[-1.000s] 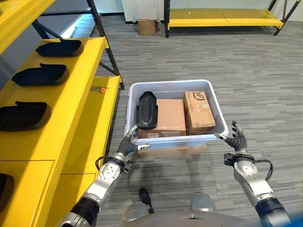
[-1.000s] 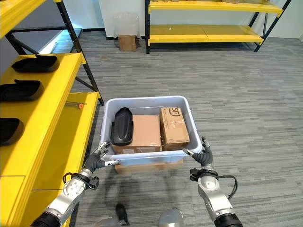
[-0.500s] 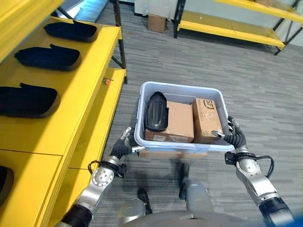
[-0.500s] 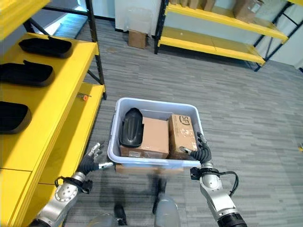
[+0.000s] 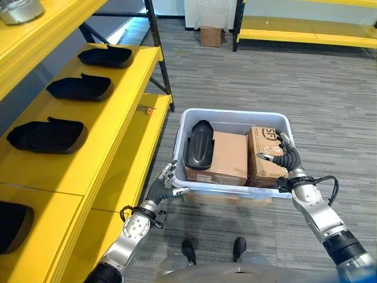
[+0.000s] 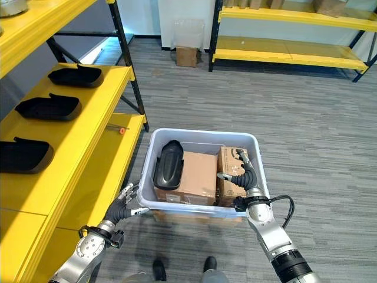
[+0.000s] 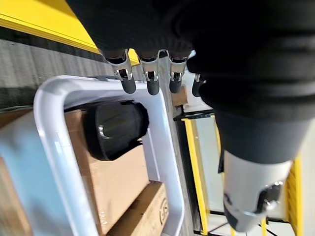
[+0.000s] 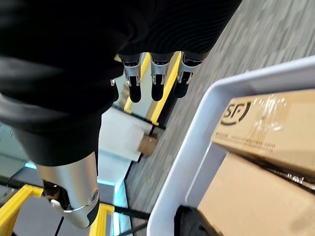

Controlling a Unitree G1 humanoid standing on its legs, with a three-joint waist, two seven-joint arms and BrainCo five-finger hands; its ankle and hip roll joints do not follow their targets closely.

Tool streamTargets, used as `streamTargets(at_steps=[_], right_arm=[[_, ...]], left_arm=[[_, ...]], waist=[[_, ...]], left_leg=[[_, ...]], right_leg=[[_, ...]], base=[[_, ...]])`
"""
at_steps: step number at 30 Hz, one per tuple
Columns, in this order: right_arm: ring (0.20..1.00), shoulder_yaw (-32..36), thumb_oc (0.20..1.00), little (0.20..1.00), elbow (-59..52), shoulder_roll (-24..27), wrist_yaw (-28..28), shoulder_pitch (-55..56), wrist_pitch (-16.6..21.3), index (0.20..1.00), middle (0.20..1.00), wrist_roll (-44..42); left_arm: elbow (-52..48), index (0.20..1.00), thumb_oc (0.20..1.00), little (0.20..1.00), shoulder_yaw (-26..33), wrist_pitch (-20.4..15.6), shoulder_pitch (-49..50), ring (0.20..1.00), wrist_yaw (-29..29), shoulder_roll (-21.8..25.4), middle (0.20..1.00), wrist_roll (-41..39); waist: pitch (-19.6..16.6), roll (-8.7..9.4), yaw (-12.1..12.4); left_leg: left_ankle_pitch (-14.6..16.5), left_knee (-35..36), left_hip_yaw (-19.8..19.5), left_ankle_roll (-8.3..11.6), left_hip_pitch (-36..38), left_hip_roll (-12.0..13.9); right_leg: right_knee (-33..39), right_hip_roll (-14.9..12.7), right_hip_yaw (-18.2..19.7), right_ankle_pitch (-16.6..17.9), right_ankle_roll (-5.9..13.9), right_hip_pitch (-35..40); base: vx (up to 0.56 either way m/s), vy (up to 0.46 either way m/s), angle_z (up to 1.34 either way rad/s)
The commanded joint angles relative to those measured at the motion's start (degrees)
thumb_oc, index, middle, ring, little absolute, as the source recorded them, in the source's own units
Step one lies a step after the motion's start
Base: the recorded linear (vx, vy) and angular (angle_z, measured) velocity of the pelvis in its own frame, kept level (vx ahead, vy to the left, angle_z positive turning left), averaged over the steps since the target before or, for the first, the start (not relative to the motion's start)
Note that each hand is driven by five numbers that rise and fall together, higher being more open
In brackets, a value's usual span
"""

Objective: Move parts from the plastic box to the shelf.

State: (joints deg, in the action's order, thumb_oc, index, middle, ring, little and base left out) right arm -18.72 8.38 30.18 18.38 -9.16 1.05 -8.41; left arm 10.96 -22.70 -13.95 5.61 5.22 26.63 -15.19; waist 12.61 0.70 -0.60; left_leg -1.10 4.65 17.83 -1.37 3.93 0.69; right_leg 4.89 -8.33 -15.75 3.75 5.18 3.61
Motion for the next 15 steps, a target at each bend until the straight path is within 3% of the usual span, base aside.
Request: streamTargets(at_steps=[1,8,15], right_arm=[[1.000,-0.30,1.000,1.000,-0.85,1.19,0.44,-10.14,6.40,1.000,1.000,5.78],[1.000,-4.04,1.000,1.000,1.26,3.51,0.84,-25.74,7.65,1.000,1.000,12.80],[1.000,-9.60,1.000,1.000,12.33,7.96,1.15,-39.94,10.13,1.000,1.000,19.52]], left_arm=[[-3.39,1.000,1.000,1.000,-0.17,-2.22,-4.05,1.000,0.79,2.06,1.000,-1.98],[-4.93,1.000,1.000,1.000,-2.41,-2.60,-9.54,1.000,1.79,3.67,1.000,-5.74],[-8.29,1.000,1.000,1.000,-4.14,-3.72,-12.38,1.000,1.23,5.76,1.000,-7.21]], waist=[[3.73,0.15,2.09],[8.74,-1.82,4.42],[14.11,-4.42,7.92]], left_leg=[[2.28,-4.74,-2.92,4.01,-0.99,7.56],[1.64,-8.26,-6.56,4.38,-8.01,7.51],[0.54,-10.56,-9.67,4.52,-15.00,6.67]], right_leg=[[-7.89,-3.95,-0.08,-2.39,2.32,-3.92],[-11.52,-3.94,-0.03,-4.03,0.79,-9.00],[-15.63,-4.10,-1.88,-5.63,-0.37,-14.74]], base=[[-0.06,0.035,0.16],[-0.11,0.014,0.19],[-0.12,-0.045,0.19]])
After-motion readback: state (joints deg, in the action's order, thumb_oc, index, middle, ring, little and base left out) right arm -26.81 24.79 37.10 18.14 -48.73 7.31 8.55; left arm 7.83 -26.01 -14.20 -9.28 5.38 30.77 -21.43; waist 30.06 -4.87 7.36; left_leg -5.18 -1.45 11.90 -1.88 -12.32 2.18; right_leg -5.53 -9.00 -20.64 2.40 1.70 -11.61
